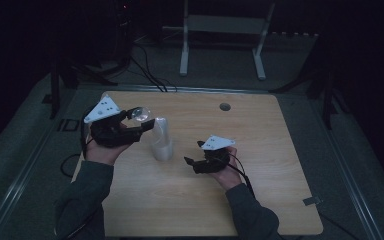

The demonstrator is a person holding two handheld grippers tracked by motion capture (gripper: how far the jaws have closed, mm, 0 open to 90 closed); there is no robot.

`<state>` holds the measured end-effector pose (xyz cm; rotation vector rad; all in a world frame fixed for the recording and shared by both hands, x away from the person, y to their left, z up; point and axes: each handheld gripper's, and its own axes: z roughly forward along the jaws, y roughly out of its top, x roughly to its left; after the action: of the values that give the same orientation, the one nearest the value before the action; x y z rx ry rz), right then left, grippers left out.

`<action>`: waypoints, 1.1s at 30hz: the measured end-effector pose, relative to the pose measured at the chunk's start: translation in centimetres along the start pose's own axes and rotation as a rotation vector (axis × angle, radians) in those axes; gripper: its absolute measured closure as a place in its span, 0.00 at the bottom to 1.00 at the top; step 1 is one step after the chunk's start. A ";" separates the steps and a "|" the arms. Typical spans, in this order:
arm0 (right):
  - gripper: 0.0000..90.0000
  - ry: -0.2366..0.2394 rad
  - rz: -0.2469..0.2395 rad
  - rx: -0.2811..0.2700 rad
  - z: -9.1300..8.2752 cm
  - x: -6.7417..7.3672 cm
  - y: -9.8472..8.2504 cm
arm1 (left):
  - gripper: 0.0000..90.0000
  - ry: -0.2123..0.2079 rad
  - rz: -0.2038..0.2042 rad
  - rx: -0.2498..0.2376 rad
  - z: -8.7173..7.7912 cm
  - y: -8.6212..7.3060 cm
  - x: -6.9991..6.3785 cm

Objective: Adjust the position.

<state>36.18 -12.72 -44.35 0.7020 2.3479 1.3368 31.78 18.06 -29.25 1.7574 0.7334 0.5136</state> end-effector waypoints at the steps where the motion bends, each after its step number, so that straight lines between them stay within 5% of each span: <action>1: 0.27 0.004 0.002 0.001 0.0 0.0 0.0 | 0.46 -0.004 -0.006 -0.001 0.0 -0.1 0.0; 33: 0.34 0.024 -0.033 -0.039 -1.9 1.2 1.1 | 0.46 -0.021 -0.178 0.010 0.7 -5.5 0.8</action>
<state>34.47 -12.90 -42.52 0.6366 2.3349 1.3801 31.56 19.22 -34.77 1.6855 0.8697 0.3714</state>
